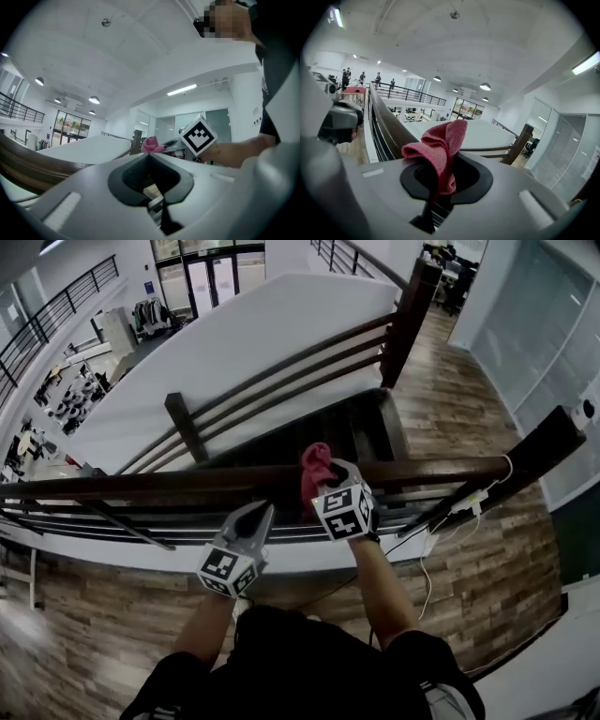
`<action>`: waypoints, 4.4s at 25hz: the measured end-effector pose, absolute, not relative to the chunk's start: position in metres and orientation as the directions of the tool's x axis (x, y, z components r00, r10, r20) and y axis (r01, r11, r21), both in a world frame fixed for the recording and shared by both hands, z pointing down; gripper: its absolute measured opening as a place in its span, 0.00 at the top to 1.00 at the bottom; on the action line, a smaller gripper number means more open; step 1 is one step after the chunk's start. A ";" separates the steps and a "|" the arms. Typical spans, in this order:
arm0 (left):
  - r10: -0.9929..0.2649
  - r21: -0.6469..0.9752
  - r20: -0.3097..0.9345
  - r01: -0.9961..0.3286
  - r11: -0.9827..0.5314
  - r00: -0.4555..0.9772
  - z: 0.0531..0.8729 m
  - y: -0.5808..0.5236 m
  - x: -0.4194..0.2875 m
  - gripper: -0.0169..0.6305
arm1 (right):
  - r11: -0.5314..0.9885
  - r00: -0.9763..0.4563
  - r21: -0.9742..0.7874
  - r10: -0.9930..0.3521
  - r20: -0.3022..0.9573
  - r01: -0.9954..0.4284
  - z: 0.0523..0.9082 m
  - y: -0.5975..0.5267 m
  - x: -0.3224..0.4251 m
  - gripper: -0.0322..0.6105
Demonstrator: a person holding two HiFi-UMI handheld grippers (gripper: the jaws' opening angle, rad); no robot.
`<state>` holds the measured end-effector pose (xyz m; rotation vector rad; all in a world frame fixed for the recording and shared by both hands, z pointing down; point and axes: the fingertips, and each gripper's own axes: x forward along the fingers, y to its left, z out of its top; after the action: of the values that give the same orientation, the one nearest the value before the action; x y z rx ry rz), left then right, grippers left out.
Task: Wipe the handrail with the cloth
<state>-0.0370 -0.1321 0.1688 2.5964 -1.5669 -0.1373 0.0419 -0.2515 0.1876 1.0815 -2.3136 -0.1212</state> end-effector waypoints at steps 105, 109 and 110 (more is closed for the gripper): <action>-0.759 0.198 -0.028 -0.740 -0.642 0.651 0.167 -0.265 0.340 0.98 | 0.423 -0.171 0.604 -0.887 0.430 -0.675 0.181 -0.376 0.475 0.88; -0.741 0.200 -0.033 -0.722 -0.662 0.671 0.168 -0.266 0.353 0.98 | 0.398 -0.147 0.609 -0.896 0.420 -0.686 0.182 -0.379 0.490 0.88; -0.740 0.199 -0.033 -0.721 -0.664 0.672 0.168 -0.266 0.354 0.97 | 0.392 -0.140 0.608 -0.897 0.418 -0.690 0.181 -0.380 0.495 0.88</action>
<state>0.3538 -0.2660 0.1677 2.7149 -1.1967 -0.1660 0.4950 -0.3799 0.1812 1.3650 -1.8967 -0.3479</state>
